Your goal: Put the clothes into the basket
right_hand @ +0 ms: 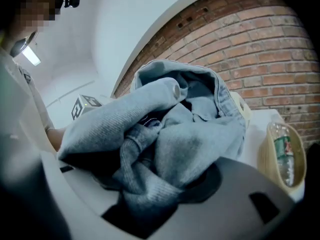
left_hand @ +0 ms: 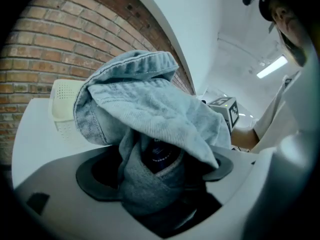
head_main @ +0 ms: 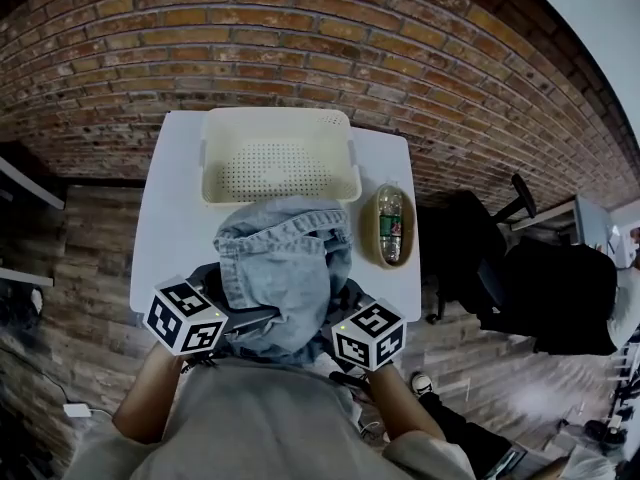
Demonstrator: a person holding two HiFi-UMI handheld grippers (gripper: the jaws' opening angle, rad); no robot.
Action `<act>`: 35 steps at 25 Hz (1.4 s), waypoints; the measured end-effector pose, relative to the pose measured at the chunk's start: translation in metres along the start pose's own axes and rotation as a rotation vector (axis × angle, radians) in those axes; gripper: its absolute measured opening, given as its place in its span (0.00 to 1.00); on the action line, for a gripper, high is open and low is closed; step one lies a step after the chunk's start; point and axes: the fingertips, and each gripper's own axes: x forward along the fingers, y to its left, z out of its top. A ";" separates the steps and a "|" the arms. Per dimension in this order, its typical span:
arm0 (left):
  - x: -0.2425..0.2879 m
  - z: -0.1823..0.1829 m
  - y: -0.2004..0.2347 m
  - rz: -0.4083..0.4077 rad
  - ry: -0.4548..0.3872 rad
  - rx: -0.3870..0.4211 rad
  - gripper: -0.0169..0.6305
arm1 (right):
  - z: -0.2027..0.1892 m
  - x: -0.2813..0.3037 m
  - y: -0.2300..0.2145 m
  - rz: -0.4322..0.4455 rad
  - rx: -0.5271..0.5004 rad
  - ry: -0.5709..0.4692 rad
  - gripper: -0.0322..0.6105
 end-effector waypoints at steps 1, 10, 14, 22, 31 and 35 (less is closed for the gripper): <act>-0.005 0.007 -0.004 0.009 -0.010 0.019 0.73 | 0.007 -0.004 0.004 -0.002 -0.016 -0.015 0.45; -0.038 0.057 -0.023 0.065 -0.097 0.142 0.73 | 0.065 -0.025 0.024 -0.022 -0.143 -0.105 0.45; -0.049 0.082 -0.021 0.091 -0.141 0.184 0.73 | 0.092 -0.027 0.025 -0.031 -0.207 -0.136 0.45; -0.064 0.129 -0.011 0.149 -0.197 0.265 0.73 | 0.145 -0.023 0.023 -0.030 -0.315 -0.197 0.44; -0.067 0.184 0.013 0.177 -0.242 0.353 0.73 | 0.199 -0.013 0.001 -0.059 -0.384 -0.264 0.44; -0.065 0.204 0.028 0.189 -0.250 0.376 0.73 | 0.219 -0.005 -0.011 -0.066 -0.408 -0.283 0.44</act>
